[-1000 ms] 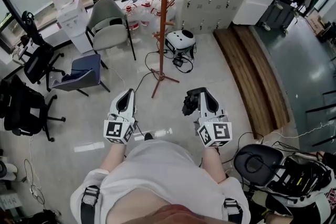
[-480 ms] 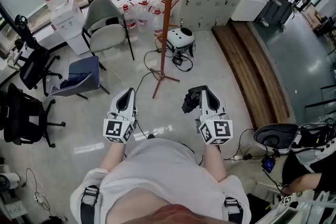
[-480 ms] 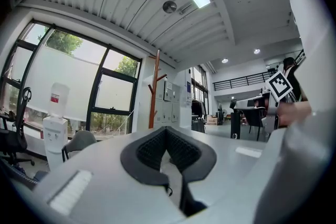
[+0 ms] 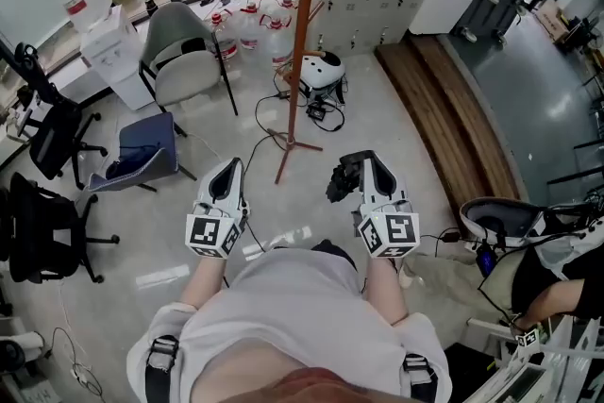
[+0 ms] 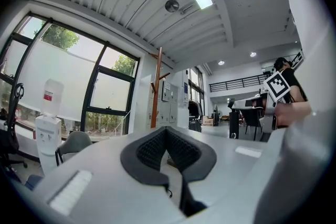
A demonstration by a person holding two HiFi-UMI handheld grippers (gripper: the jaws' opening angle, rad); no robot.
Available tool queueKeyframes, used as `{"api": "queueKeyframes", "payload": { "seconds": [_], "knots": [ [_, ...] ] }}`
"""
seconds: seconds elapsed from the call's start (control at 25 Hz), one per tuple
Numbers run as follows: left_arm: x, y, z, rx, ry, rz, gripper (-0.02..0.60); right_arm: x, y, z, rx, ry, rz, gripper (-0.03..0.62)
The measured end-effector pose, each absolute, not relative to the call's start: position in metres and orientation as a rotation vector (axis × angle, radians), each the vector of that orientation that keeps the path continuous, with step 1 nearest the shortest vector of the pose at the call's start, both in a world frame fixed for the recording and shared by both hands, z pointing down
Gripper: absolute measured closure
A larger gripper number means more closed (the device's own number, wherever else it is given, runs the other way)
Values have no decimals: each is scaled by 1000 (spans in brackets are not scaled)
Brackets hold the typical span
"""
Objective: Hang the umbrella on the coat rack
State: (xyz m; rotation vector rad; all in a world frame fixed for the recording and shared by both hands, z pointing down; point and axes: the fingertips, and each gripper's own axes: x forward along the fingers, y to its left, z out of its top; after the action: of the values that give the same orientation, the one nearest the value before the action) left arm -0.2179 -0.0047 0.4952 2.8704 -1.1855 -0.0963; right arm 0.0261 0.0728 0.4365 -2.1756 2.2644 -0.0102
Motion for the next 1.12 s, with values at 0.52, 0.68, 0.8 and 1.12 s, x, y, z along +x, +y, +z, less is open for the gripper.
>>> {"api": "queueKeyframes", "payload": {
  "seconds": [0.52,0.68,0.8,1.12],
  "knots": [
    [-175,-84,503,2845,-1247,-72,572,68,-22,444,-2086,2315,-12,586],
    [-148,-119,497,2817,-1313,-68,572,94,-66,440,-2016,2367,-12,586],
    [-116,-149,486,2804,-1367,-87,572,119,-106,436,-1937,2434,8,586],
    [-63,-202,477,2733,-1513,-110,572,164,-193,435,-1778,2576,59,586]
  ]
}}
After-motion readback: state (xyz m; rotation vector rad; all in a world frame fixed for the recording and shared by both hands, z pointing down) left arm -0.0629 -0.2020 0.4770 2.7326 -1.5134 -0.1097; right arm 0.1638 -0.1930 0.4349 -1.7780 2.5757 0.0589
